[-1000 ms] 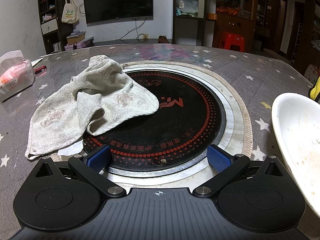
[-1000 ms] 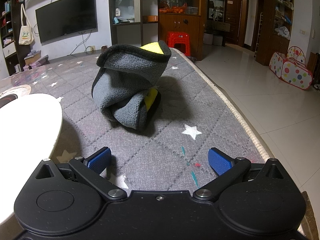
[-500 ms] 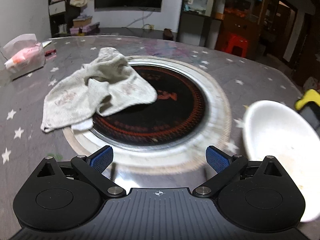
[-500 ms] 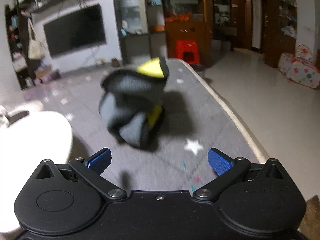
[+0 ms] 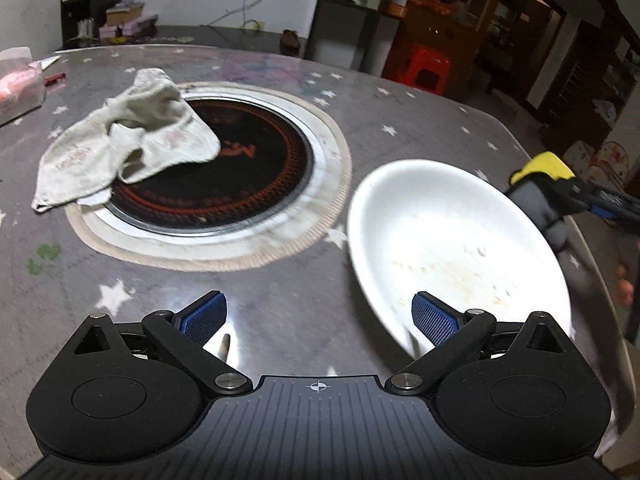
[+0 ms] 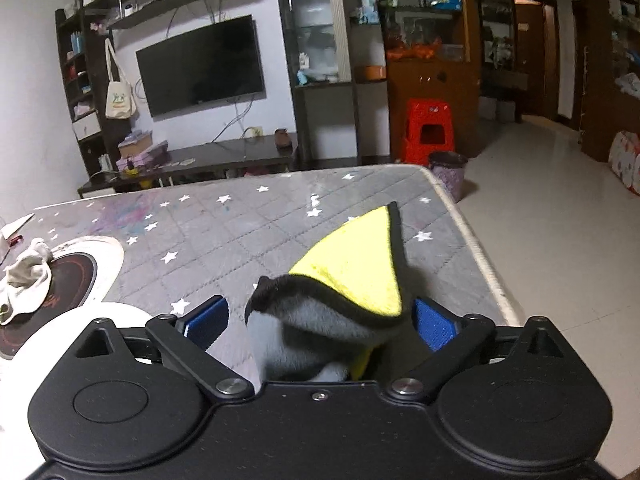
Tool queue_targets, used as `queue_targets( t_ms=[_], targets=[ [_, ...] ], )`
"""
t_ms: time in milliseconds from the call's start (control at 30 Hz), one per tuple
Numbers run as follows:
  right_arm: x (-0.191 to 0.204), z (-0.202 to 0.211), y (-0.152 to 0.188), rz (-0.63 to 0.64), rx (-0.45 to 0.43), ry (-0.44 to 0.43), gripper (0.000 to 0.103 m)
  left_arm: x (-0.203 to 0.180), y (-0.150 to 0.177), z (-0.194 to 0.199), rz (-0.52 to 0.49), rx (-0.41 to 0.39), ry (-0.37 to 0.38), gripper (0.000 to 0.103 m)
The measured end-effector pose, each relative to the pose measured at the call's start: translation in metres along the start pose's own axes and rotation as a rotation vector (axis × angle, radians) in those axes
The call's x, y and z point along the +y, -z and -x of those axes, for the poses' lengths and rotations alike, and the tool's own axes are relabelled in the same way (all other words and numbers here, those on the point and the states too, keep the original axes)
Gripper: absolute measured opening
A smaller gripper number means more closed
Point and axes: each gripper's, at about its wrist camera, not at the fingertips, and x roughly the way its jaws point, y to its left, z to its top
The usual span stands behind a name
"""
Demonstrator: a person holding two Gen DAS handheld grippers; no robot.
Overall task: Clean bowl
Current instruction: 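Reach the right gripper to the yellow-grey cloth and grasp it, then grasp the white bowl rim with the left gripper while the right gripper lifts the cloth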
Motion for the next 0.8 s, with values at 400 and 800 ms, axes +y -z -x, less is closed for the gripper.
queue_targets(
  t_ms=[400,800],
  targets=[
    [-0.013,-0.050,0.001,-0.078,0.086,-0.002,0.055,-0.019,0.001,-0.019,-0.011,0.070,0.023,0.092],
    [-0.011,-0.036,0.012,-0.082,0.104,-0.045,0.035,-0.031,0.001,-0.029,-0.021,0.111,0.045,0.059]
  ],
)
